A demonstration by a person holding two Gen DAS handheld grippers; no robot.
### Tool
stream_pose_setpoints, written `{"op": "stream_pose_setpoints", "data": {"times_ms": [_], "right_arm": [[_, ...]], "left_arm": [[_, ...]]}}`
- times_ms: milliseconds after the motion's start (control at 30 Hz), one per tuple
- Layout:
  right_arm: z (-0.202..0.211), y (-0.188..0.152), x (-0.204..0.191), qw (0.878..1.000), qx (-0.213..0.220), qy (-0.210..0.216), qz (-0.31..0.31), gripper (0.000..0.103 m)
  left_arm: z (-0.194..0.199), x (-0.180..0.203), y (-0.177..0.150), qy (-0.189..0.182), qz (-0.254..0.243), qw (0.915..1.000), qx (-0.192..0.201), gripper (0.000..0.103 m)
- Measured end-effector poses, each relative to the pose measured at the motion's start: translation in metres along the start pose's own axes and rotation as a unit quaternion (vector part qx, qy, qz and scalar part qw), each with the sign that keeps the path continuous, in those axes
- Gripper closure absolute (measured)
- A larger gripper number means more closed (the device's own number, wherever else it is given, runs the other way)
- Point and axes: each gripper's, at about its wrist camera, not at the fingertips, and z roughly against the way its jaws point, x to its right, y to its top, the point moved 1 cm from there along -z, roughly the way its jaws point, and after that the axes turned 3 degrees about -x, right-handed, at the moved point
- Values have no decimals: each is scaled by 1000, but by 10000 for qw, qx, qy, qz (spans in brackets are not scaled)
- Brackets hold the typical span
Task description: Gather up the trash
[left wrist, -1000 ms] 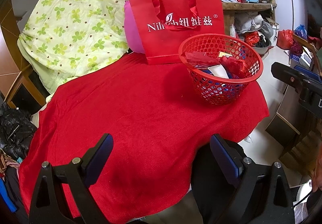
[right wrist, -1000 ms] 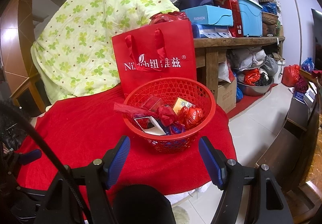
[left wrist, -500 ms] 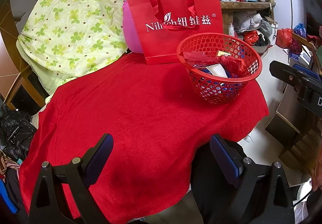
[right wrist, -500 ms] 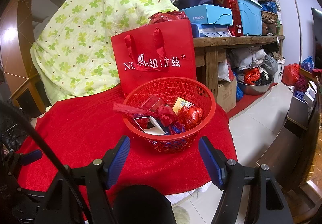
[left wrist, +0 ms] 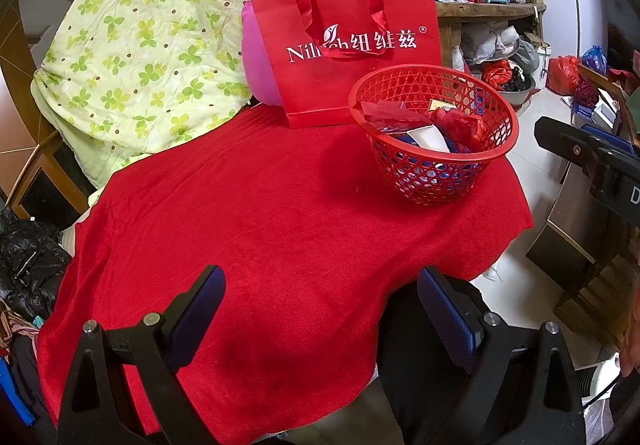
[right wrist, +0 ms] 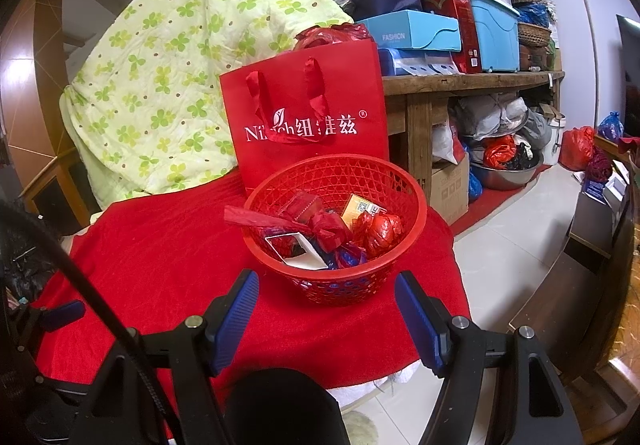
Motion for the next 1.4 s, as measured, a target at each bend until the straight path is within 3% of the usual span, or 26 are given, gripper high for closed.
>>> {"op": "stream_pose_setpoints", "data": {"times_ms": [1400], "right_arm": [[-2,1,-10,9999,-61,-20,118,29]], "left_arm": [[-7,-8,-5,-84,103,9999,-17,6]]}}
